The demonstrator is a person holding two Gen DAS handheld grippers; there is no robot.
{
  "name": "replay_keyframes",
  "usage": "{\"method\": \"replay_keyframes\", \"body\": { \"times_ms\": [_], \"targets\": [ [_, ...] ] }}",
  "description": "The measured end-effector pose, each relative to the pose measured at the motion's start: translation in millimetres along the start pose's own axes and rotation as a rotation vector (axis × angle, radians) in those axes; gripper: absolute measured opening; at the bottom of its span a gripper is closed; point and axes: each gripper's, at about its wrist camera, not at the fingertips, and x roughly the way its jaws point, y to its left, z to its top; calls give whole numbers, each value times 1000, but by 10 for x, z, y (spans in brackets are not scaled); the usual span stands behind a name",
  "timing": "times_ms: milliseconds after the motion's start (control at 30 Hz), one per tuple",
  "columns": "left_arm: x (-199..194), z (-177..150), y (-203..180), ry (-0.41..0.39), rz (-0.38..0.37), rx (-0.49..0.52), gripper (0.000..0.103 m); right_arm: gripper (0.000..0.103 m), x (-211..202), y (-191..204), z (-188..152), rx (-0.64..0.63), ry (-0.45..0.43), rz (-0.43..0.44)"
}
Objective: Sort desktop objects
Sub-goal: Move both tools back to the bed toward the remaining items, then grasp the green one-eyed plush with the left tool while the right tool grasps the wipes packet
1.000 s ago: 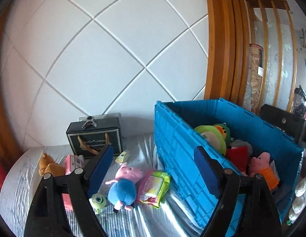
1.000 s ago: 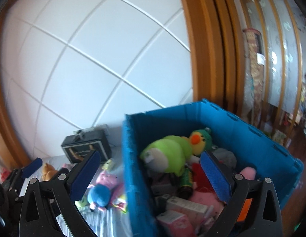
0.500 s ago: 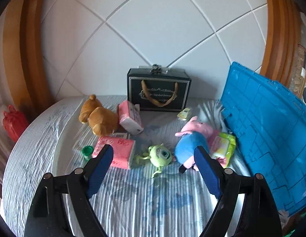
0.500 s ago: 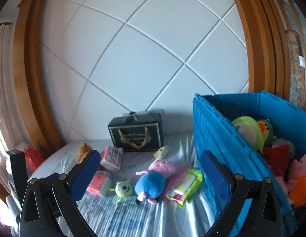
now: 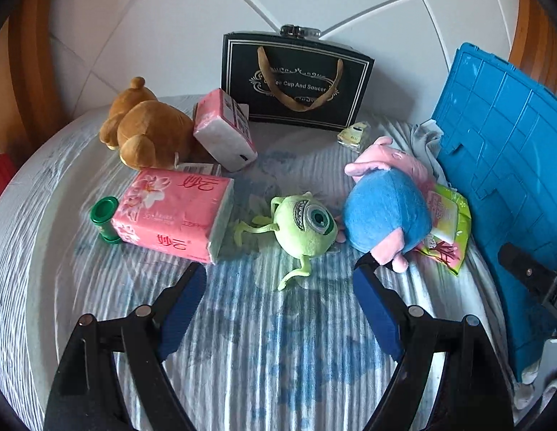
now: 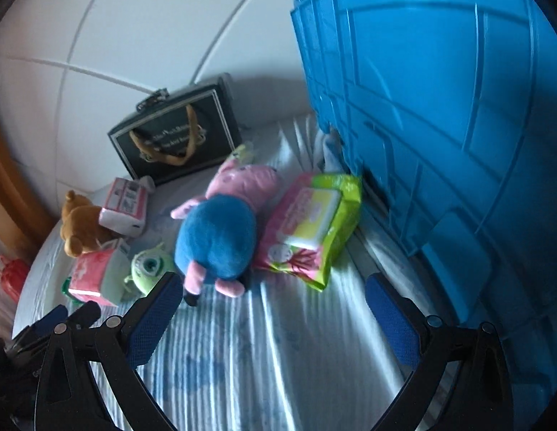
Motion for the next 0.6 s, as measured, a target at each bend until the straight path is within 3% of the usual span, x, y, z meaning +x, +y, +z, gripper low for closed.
{"method": "replay_keyframes", "body": {
  "times_ms": [433, 567, 600],
  "targets": [
    [1153, 277, -253, 132, -25, 82, 84, 101, 1128, -165, 178, 35, 138, -140],
    [1315, 329, -315, 137, -3, 127, 83, 102, 1421, -195, 319, 63, 152, -181],
    [1341, 338, -318, 141, -5, 133, 79, 102, 1487, -191, 349, 62, 159, -189]
  ]
}}
